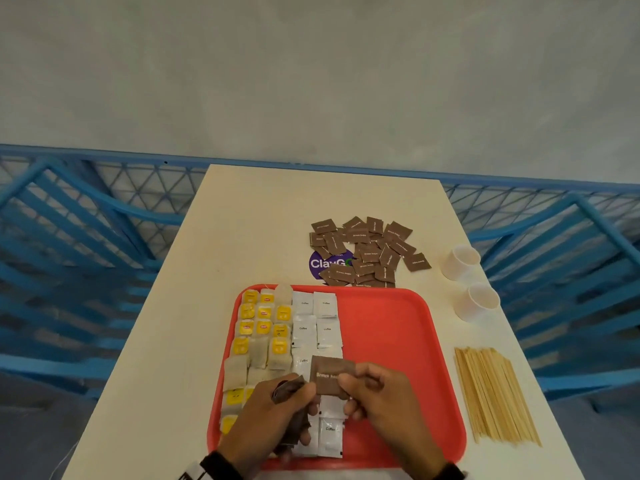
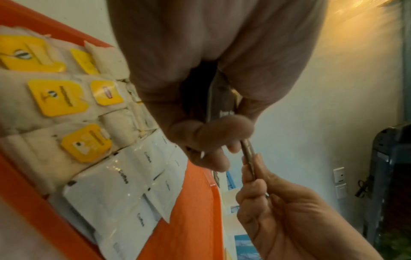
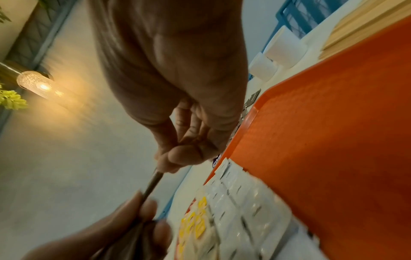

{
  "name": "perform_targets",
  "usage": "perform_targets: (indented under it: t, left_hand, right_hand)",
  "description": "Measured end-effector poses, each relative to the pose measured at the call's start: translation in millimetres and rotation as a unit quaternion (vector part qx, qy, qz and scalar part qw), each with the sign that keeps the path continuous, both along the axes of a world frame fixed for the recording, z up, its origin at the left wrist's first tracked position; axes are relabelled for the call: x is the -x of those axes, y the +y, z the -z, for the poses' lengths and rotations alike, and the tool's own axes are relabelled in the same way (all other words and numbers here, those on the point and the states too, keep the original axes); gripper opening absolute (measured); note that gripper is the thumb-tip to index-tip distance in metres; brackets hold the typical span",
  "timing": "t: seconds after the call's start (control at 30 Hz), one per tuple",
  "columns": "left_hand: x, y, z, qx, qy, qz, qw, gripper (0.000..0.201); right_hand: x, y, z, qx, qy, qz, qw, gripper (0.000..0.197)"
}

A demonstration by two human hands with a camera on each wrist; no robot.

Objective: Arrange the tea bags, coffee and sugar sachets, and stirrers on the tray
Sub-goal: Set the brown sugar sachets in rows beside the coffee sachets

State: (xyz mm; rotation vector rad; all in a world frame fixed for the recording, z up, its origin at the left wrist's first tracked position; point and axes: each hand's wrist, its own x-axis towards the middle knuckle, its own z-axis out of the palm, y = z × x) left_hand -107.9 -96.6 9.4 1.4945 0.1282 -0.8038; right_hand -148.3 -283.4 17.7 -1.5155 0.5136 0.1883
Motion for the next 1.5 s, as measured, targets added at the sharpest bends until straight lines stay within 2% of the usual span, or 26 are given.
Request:
perform_targets:
  t: [0.13,0.23,0.37,0.47,0.63,0.73,0.83,1.0,1.1,1.23,1.33,1.4,1.5]
  left_hand:
    - [-6,2,6,0.0,0.034,-0.036,0.999,0.027]
    - [-11,4,6,0.006,0.042,-0.032,0.999,0.027]
    - [-15,6,6,0.0,0.048,-0.037,0.998,0.028]
    - [-15,5,7,-0.01,0.047,-0.037,0.998,0.027]
    - [-18,3,8,-0.022,0.058,-0.028,0.998,0.028]
    - [-20,2,7,-0.025,0.061,-0.022,0.998,0.028]
    - [-22,3,6,-0.014,0.065,-0.029,0.997,0.027]
    - [-22,5,6,0.021,0.086,-0.051,0.995,0.034]
    - [-26,6,1,0.11,0.149,-0.078,0.98,0.04]
    - [-37,3,-6,0.233,0.172,-0.102,0.952,0.042]
    - [-42,-8,-17,0.251,0.145,-0.104,0.951,0.042]
    - [-42,-18,-24,0.255,0.135,-0.1,0.952,0.042]
    - [-38,-32,-31,0.266,0.118,-0.11,0.95,0.038]
  right_hand:
    - [-54,-47,32,0.125,0.029,0.038,0.991,0.011]
    - [-105,-80,57,0.18,0.069,0.037,0.981,0.015]
    - [-151,-91,80,0.266,0.106,-0.002,0.958,0.021]
    - [-166,-89,93,0.333,0.113,-0.015,0.936,0.023]
    - [-171,-85,98,0.348,0.115,-0.002,0.93,0.023]
    - [-169,-86,99,0.363,0.118,0.005,0.924,0.032]
    - [-164,-83,100,0.372,0.08,0.041,0.924,0.028]
    - [-162,-79,102,0.372,0.067,0.016,0.926,0.032]
    - [-159,-81,88,0.346,0.067,0.037,0.935,0.029]
    - [-122,-63,34,0.345,-0.025,-0.033,0.938,0.017]
    - [-83,-36,-14,0.267,-0.112,-0.128,0.949,0.016]
    - [-61,-19,-39,0.235,-0.131,-0.167,0.949,0.018]
    - [-37,3,-57,0.316,-0.103,-0.185,0.925,0.04]
